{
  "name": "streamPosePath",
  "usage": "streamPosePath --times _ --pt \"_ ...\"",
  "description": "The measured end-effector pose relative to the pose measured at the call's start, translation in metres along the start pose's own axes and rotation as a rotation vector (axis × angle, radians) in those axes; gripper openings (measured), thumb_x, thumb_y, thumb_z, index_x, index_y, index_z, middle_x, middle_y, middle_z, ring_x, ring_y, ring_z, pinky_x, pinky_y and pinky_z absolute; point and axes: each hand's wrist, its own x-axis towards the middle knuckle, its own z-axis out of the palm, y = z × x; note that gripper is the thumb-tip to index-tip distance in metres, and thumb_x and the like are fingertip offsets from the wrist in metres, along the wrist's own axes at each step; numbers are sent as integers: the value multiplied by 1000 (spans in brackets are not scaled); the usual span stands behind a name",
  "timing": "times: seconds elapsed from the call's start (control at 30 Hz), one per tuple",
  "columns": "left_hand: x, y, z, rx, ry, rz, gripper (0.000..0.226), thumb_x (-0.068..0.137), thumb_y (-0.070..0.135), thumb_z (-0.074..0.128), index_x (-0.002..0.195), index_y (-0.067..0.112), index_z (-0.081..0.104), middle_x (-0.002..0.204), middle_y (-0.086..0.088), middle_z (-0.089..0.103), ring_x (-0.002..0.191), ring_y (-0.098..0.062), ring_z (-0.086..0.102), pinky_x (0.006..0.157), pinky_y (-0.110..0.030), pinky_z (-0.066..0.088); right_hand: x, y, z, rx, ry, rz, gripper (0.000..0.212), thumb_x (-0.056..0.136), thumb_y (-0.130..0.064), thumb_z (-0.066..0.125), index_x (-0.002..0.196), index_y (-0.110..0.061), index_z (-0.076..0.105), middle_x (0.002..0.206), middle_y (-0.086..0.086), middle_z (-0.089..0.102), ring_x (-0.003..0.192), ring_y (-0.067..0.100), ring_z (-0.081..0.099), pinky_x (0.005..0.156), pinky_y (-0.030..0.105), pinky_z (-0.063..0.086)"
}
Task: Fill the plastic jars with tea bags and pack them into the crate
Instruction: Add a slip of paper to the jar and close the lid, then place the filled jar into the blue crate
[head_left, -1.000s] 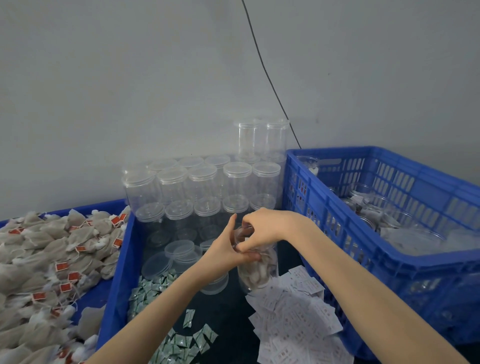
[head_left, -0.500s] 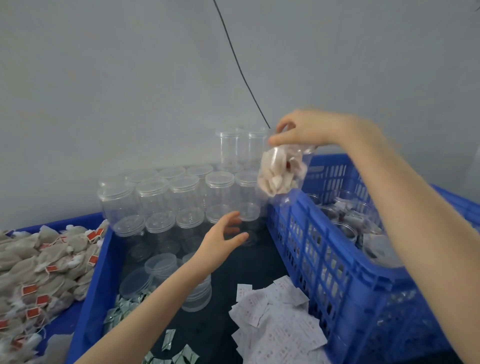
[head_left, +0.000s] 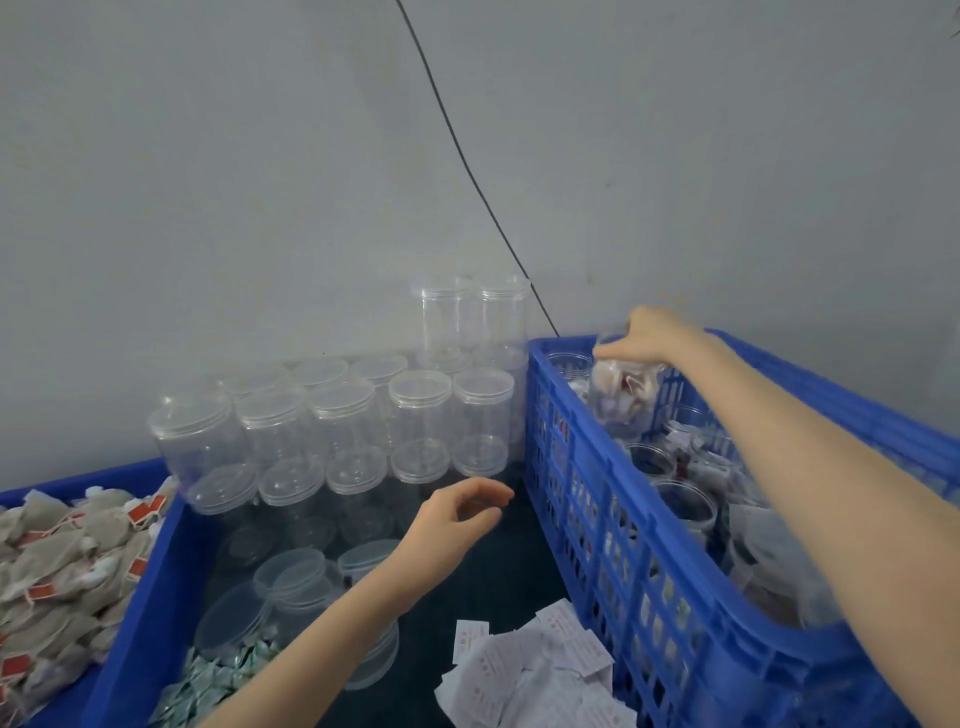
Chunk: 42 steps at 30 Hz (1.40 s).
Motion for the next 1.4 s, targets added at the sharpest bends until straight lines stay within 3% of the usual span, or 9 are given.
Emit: streamPosePath --times 0.17,0.33,0.53,0.73,1.0,1.1,1.2,1.3,1.4 --pt "5 -10 1 4 -6 -12 31 91 13 58 91 43 66 99 24 68 97 2 62 90 -20 48 27 10 48 29 -75 -15 70 82 -51 68 125 3 59 130 18 60 120 33 57 98 45 49" --pt "6 -17 1 2 -17 -22 33 91 14 57 91 46 65 101 26 67 99 5 61 84 -12 46 40 15 67 -14 -178 -85 83 78 -68 64 130 -4 56 132 13 59 108 27 57 83 35 47" --pt "5 -20 -2 -13 -24 -47 31 91 12 57 92 42 65 98 29 67 97 9 61 80 -6 43 38 20 56 -24 -329 -77 144 37 -99 45 151 -10 34 155 7 38 138 27 41 110 42 36" --pt "3 -21 -5 -12 -26 -75 30 92 12 57 93 41 65 97 24 68 96 8 60 81 -8 44 33 24 61 466 -483 55 107 68 -80 49 156 -23 25 161 8 26 145 28 30 112 47 32" --pt "-1 -21 -13 4 -18 -84 28 91 10 56 95 37 65 100 17 68 96 5 61 83 -9 44 33 28 60 415 -386 129 81 94 -72 20 158 -23 13 164 7 14 143 33 32 89 40 49" --pt "-3 -20 -18 7 -10 -84 24 91 10 56 98 30 66 100 15 69 89 5 62 79 -10 45 38 23 54 219 -193 91 80 99 -63 30 155 -8 23 161 13 24 143 34 33 108 44 37" --pt "-5 -19 -27 18 3 -102 22 92 11 55 102 27 67 96 17 67 72 13 59 61 0 41 34 2 38 143 68 -3 62 99 -45 51 144 -4 41 143 18 51 124 34 52 98 41 42" --pt "-6 -18 -36 33 47 -124 23 91 10 56 103 27 67 99 15 68 92 3 62 76 -6 46 20 -35 21 122 222 -132 46 99 -33 51 138 -9 49 129 13 61 113 31 58 94 41 47" --pt "-9 -18 -46 52 99 -123 24 91 9 55 100 29 66 97 16 67 86 6 60 73 -7 45 -3 -80 15 42 311 -296 36 97 -30 50 127 -11 57 113 10 67 100 29 61 85 38 50"
